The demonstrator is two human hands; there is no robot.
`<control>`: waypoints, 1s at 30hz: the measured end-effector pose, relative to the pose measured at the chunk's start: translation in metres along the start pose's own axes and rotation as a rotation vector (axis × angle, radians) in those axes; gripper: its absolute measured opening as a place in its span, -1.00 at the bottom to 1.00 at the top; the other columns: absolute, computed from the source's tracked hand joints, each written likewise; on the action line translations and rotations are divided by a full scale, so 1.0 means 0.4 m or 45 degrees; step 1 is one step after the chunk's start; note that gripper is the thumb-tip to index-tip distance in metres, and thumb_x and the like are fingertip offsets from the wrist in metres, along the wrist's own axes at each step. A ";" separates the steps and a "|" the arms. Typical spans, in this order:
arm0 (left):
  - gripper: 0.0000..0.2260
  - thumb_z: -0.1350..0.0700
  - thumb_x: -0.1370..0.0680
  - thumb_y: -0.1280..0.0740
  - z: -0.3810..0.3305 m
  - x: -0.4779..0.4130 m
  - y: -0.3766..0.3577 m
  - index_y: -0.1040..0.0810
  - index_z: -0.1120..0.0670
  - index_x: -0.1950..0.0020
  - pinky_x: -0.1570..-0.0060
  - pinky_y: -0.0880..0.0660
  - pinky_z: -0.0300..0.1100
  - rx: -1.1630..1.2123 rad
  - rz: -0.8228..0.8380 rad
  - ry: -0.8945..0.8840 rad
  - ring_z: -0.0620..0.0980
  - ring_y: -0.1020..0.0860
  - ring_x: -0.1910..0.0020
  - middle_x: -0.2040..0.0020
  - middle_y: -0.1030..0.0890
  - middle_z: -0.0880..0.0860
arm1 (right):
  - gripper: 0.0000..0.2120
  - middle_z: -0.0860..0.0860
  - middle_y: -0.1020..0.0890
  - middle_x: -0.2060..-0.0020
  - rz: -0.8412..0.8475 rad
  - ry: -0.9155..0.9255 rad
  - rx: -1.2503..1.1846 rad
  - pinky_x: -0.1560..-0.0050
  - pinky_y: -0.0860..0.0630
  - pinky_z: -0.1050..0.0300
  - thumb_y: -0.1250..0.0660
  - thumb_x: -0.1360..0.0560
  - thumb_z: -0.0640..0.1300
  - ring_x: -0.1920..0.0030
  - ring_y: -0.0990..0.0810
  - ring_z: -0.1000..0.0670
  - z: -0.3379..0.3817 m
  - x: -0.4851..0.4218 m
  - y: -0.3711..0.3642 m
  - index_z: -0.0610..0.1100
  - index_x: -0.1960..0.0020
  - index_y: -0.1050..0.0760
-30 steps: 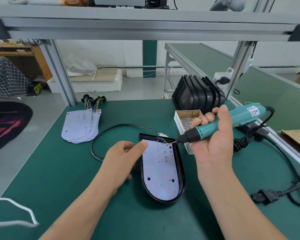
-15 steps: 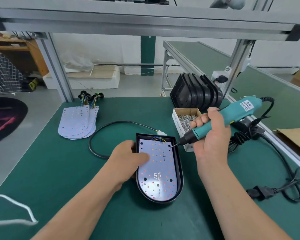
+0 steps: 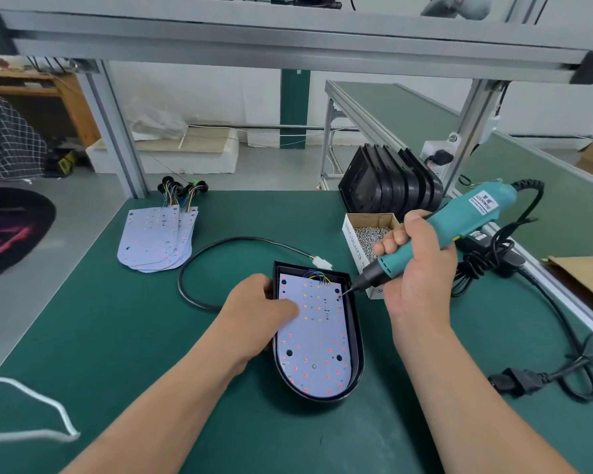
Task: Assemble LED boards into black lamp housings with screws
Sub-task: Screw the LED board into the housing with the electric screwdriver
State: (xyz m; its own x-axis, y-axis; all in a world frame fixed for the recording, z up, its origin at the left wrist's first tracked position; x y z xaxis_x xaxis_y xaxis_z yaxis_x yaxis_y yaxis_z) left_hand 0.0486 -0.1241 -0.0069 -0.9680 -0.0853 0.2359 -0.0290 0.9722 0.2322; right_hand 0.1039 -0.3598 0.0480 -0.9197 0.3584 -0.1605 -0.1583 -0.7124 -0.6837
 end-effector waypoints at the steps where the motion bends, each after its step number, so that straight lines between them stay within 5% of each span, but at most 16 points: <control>1: -0.71 0.08 -0.25 -0.40 -0.001 0.000 0.000 -0.55 0.15 0.07 0.28 -0.46 -0.12 -0.002 -0.004 -0.002 0.01 -0.55 0.32 0.24 -0.62 0.03 | -0.90 0.00 -0.40 0.37 0.011 -0.001 0.000 0.31 -0.44 0.10 -0.40 -0.54 -0.21 0.40 -0.38 0.00 0.000 0.000 -0.002 -0.06 0.09 -0.51; 30: -0.58 0.11 -0.25 -0.37 0.000 -0.002 -0.005 -0.45 0.32 0.00 0.18 -0.36 -0.03 -0.041 -0.045 0.034 0.02 -0.44 0.23 0.19 -0.50 0.08 | -0.89 -0.03 -0.34 0.38 0.576 -0.040 0.359 0.28 -0.51 -0.01 -0.40 -0.49 -0.16 0.41 -0.34 -0.07 -0.017 0.026 -0.101 -0.05 0.10 -0.46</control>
State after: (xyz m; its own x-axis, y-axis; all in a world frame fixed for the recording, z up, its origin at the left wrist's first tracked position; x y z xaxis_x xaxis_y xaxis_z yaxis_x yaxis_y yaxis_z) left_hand 0.0493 -0.1259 -0.0076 -0.9596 -0.1254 0.2519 -0.0544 0.9610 0.2710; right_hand 0.1034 -0.3232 0.0690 -0.9280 -0.0370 -0.3708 0.1700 -0.9276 -0.3328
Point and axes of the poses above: each hand's wrist, its own x-axis away from the middle knuckle, its own y-axis out of the back of the hand, z = x × y, the point moved 7 cm from there along -x, towards the middle knuckle
